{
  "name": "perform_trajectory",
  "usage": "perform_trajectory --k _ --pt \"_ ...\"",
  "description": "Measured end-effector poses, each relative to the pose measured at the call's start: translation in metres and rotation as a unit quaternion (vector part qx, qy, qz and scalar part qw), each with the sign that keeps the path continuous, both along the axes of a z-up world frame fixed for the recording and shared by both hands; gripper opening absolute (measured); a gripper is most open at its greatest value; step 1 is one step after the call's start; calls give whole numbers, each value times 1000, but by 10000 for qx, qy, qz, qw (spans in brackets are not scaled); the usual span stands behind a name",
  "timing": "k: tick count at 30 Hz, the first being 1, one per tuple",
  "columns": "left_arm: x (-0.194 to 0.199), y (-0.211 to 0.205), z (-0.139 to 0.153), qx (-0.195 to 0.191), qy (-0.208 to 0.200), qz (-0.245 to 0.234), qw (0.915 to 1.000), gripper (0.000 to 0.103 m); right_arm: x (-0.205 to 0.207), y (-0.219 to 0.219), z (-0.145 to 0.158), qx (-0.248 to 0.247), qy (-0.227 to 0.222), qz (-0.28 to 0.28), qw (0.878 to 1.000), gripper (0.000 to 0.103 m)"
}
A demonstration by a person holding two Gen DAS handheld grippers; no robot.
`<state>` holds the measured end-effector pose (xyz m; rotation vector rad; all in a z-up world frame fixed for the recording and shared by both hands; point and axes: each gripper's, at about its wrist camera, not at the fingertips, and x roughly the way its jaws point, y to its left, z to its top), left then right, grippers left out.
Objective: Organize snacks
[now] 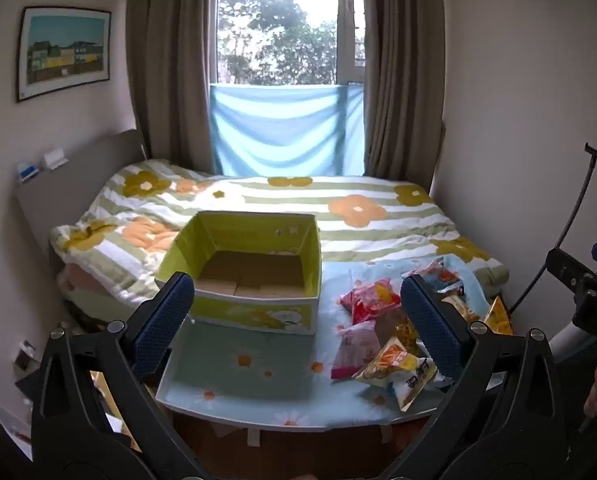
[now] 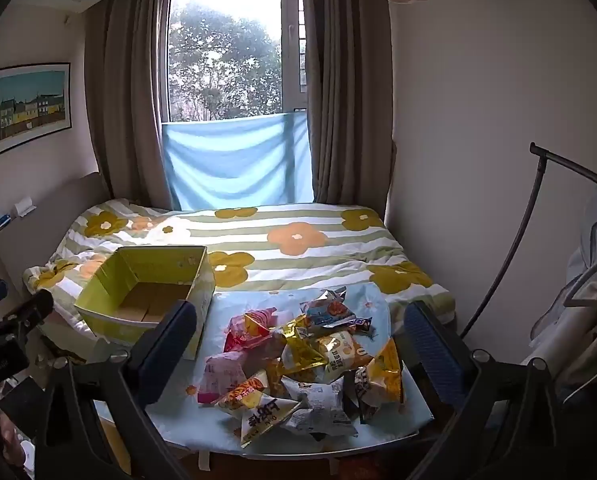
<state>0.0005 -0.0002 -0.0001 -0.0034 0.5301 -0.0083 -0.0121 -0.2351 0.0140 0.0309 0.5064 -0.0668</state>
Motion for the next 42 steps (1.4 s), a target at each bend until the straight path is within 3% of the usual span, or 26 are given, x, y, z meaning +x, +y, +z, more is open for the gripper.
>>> perform_trajectory --k 4,5,9,25,42 --pt "13 -2 -1 -5 102 -71 9999 102 4 -3 -4 18 22 -16 10000 103" --pt "6 -3 0 88 -114 -19 9999 102 2 -3 -6 20 -30 -60 10000 103" --pt "-8 -5 5 135 -364 -21 9992 102 2 0 -5 -17 30 -143 9999 103" --pt "-6 -4 3 301 -297 7 9991 102 7 0 -11 26 90 -120 9999 103" --pt "-7 -4 3 169 -290 -29 9994 102 7 6 -6 -6 84 -22 10000 103"
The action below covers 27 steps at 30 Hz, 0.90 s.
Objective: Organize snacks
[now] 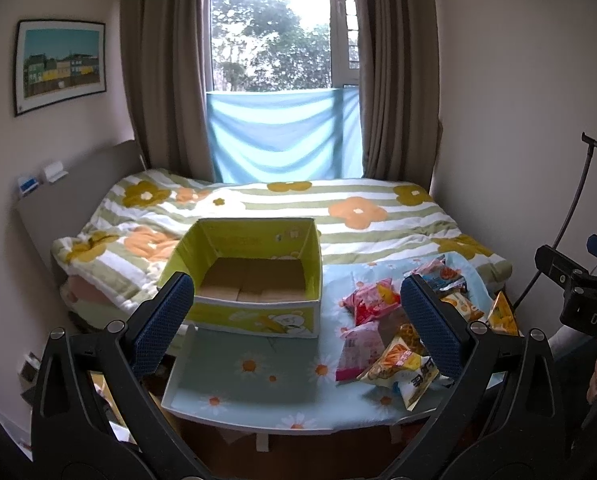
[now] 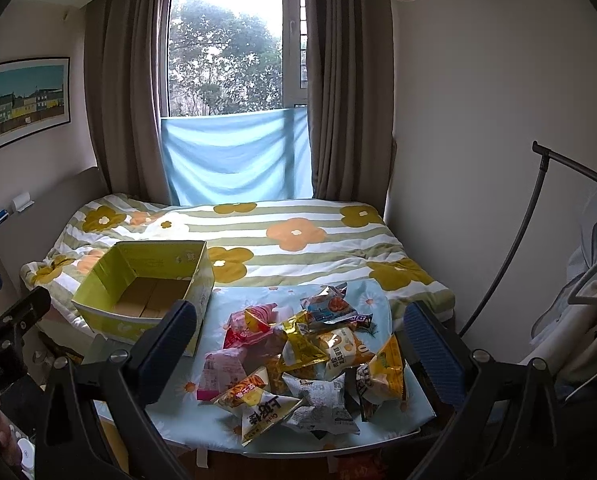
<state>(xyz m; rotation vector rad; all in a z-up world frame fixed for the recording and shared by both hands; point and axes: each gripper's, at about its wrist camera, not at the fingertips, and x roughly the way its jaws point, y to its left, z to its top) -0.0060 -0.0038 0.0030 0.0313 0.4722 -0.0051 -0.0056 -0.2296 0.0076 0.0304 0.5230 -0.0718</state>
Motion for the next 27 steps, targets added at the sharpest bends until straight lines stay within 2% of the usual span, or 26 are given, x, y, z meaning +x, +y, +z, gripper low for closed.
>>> perform_trajectory --k 27 --pt "5 6 -3 42 86 19 10000 102 1 10 -1 23 48 34 10000 103"
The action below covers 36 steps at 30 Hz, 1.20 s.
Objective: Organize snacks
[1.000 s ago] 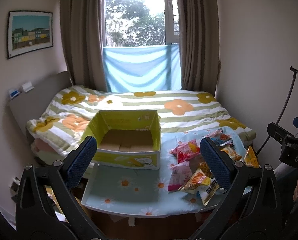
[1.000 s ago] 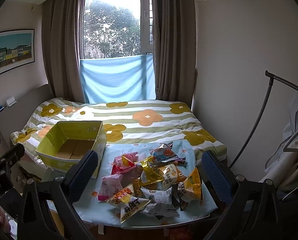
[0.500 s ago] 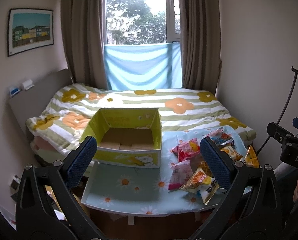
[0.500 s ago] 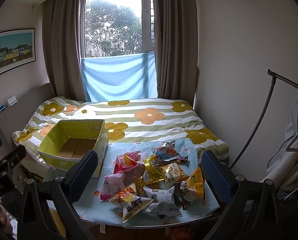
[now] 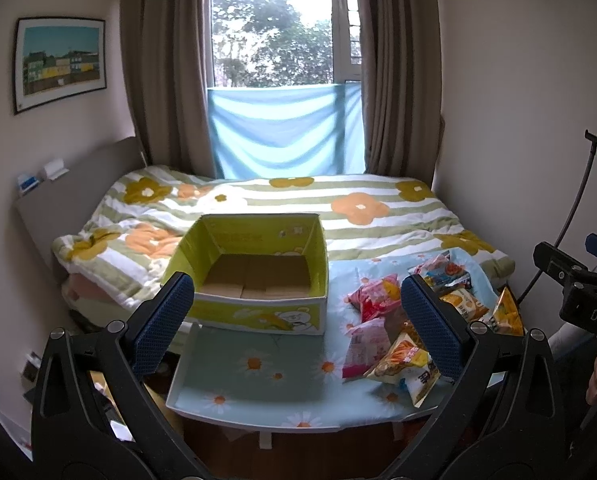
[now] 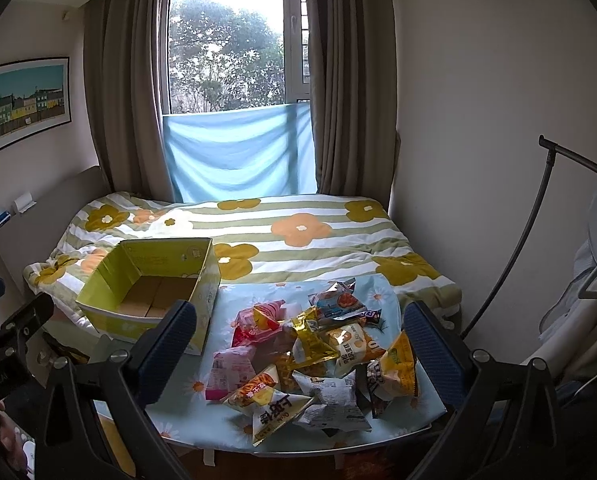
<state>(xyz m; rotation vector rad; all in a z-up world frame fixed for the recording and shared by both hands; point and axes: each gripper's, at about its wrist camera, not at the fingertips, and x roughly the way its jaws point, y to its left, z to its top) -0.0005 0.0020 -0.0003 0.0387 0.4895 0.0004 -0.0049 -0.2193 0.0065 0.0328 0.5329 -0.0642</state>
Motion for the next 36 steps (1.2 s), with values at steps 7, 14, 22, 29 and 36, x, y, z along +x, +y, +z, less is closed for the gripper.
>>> perform_trajectory --k 7,14,22,29,36 --pt "0 8 1 -22 16 15 10000 102 -1 3 0 41 23 13 10000 103" --pt "1 10 2 -18 23 7 10000 102 1 6 -1 32 30 1 10000 103" --pt "0 12 3 -27 25 11 10000 102 1 10 -2 49 50 25 10000 103" --pt "-3 6 1 -7 55 -15 10000 102 1 10 0 72 68 43 9999 103" --pt "-3 2 1 -3 80 -39 10000 102 4 5 -2 109 98 72 9999 103"
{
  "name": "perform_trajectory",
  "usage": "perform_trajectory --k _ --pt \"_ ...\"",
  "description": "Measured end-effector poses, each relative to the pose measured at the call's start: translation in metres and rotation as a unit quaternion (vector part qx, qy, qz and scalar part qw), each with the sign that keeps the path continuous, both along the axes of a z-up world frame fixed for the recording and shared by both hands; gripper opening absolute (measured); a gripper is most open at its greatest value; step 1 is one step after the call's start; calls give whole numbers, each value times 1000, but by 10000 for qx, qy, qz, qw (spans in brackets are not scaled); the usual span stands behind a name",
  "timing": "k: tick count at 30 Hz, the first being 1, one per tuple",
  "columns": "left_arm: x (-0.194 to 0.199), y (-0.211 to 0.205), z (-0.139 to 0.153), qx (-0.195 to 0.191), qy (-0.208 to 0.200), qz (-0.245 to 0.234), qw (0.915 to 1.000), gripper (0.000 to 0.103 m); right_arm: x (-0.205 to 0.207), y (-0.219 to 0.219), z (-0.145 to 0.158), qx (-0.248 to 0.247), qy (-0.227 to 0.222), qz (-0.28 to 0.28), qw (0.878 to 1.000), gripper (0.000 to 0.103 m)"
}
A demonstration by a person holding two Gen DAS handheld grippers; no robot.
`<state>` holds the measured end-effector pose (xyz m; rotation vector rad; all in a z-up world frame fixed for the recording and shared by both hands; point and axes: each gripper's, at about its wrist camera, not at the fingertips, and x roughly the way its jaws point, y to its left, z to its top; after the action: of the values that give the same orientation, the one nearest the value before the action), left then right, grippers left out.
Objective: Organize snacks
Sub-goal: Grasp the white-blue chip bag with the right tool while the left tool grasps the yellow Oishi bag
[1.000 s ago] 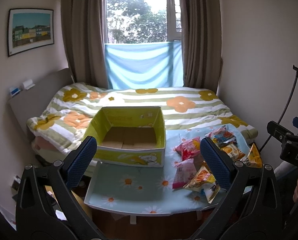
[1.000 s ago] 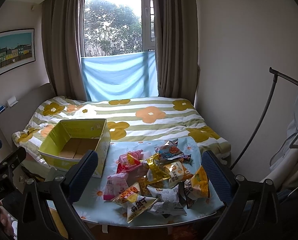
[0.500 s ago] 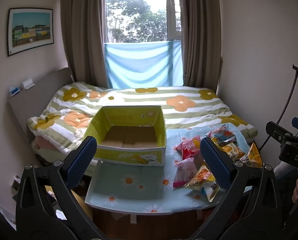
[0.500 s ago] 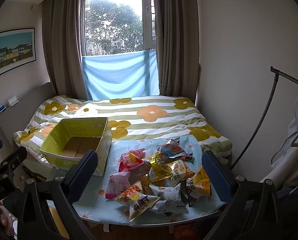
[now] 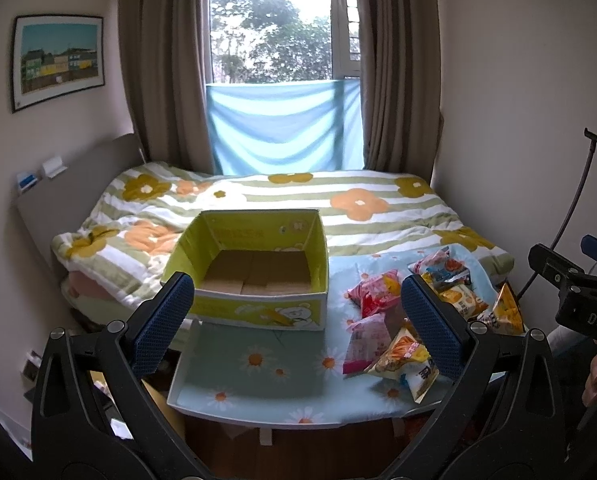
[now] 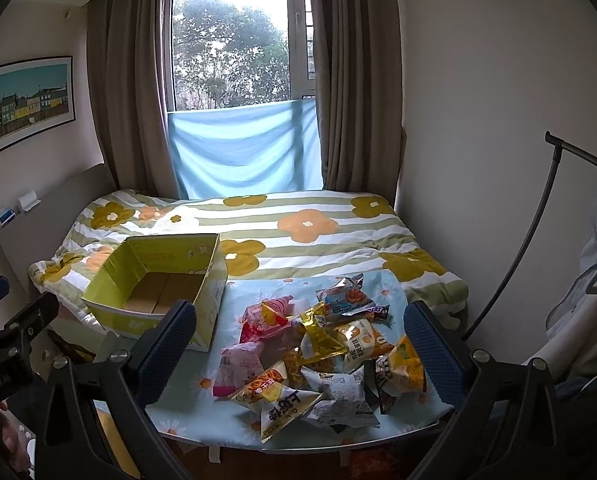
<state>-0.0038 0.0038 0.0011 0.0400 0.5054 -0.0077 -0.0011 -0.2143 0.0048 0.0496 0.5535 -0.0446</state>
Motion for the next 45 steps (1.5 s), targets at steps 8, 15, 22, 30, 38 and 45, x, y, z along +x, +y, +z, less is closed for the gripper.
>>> perform_trajectory --k 8,15,22,30,38,45 --pt "19 -11 -8 84 304 -295 9991 102 3 -18 -12 78 66 -92 9999 103" --pt "49 -31 -51 36 928 -1037 9903 102 15 -44 -52 128 639 -324 9974 103" --pt "70 -79 -115 222 1376 -1734 9749 102 34 -75 -109 495 1321 -318 9895 103" --pt "75 -141 -189 759 2027 -2169 9519 102 69 -96 -175 992 2227 111 9698 103" --pt "82 -186 -238 1649 2123 -2360 9339 102 100 -100 -220 1358 2777 658 9487 102" --pt "97 -195 -263 2049 2104 -2411 9250 102 116 -103 -242 1615 3066 806 9345 96"
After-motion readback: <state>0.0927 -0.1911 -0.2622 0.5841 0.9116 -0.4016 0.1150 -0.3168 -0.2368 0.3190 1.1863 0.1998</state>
